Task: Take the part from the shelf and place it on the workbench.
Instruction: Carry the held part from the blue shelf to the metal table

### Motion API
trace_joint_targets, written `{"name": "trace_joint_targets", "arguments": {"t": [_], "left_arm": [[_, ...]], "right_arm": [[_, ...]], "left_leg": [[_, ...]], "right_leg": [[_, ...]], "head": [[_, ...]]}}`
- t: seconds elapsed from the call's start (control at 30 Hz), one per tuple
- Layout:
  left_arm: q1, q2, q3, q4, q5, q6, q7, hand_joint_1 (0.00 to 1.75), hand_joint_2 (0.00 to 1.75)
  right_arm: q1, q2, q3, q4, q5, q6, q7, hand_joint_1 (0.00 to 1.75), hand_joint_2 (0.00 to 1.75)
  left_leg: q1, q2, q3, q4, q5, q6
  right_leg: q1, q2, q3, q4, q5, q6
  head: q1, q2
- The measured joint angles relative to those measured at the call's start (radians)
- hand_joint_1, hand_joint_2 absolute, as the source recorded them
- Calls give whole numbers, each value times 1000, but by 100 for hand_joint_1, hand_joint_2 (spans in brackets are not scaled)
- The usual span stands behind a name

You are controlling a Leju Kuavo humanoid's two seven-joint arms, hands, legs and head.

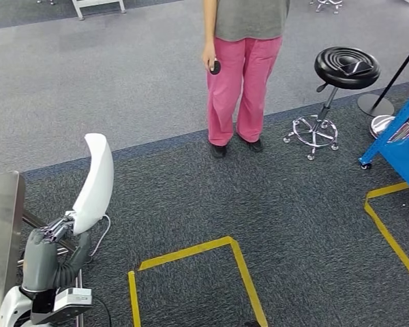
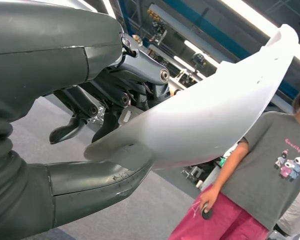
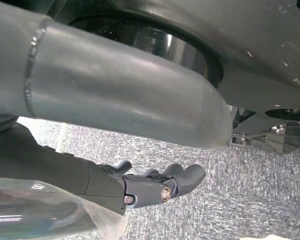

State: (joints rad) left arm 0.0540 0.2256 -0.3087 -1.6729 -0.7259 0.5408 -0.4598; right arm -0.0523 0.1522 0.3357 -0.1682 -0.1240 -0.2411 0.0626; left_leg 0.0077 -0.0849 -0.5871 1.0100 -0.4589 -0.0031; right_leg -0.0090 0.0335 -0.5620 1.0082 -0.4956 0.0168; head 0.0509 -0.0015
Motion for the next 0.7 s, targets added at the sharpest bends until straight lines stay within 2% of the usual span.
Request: {"name": "trace_joint_targets", "arguments": {"t": [0.17,0.23,0.3,0.33,0.37,0.43,0.47,0.5,0.53,0.6,0.63,0.67,0.7], "left_arm": [[1,3,-6,-3,0,-1,-1,175,175],[3,5,-7,-6,0,-1,-1,175,175],[5,9,-8,-13,0,-1,-1,175,175],[5,10,-9,-17,-1,0,-1,175,175],[6,10,-9,-19,-1,0,-1,175,175],[11,11,-9,-21,-3,1,0,175,175],[15,11,-9,-21,-5,1,0,175,175],[18,11,-9,-21,-7,1,0,175,175],[20,11,-9,-21,-9,2,0,175,175],[23,12,-9,-22,-10,2,0,175,175],[23,14,-8,-23,-11,3,1,175,175],[24,16,-7,-26,-13,3,1,175,175],[24,18,-7,-28,-15,4,1,175,175]], "right_arm": [[0,0,0,0,1,0,0,0,0],[0,1,0,0,1,0,1,0,0],[0,2,0,0,1,1,1,0,0],[-1,2,0,0,1,1,1,0,0],[-1,2,0,0,1,1,1,0,0],[-2,2,0,0,1,2,1,0,0],[-2,2,0,0,1,2,1,0,0],[-1,2,0,0,1,2,1,0,0],[0,2,0,0,1,2,1,0,0],[0,2,0,0,1,3,1,0,0],[-1,3,0,0,1,4,0,0,0],[-1,4,0,0,1,4,0,0,0],[-1,5,0,0,1,5,0,0,0]], "left_leg": [[-2,0,0,0,0,0],[-4,0,2,-2,-1,11],[0,3,23,-38,13,30],[3,6,37,-62,22,36],[7,9,48,-80,30,39],[8,15,55,-88,31,36],[9,17,55,-86,29,32],[11,18,55,-83,25,27],[15,18,55,-78,20,21],[26,16,53,-56,3,1],[29,15,48,-39,-10,-11],[30,13,43,-25,-19,-20],[30,12,39,-16,-25,-26]], "right_leg": [[-1,0,0,-1,0,1],[-5,0,4,-11,4,9],[-5,-4,10,-23,5,20],[-4,-8,3,-9,-7,22],[-4,-14,-16,30,-30,25],[-10,-21,-82,158,-90,33],[-14,-23,-112,211,-105,39],[-19,-24,-126,233,-103,45],[-25,-24,-118,210,-79,52],[-38,-20,-60,91,-16,70],[-42,-13,-31,38,2,72],[-44,-8,-15,12,6,67],[-41,-3,-11,11,0,57]], "head": [[0,0],[-1,0],[0,0],[3,0],[5,0],[7,0],[7,0],[7,0],[6,0],[8,0],[9,0],[10,0],[10,0]]}}
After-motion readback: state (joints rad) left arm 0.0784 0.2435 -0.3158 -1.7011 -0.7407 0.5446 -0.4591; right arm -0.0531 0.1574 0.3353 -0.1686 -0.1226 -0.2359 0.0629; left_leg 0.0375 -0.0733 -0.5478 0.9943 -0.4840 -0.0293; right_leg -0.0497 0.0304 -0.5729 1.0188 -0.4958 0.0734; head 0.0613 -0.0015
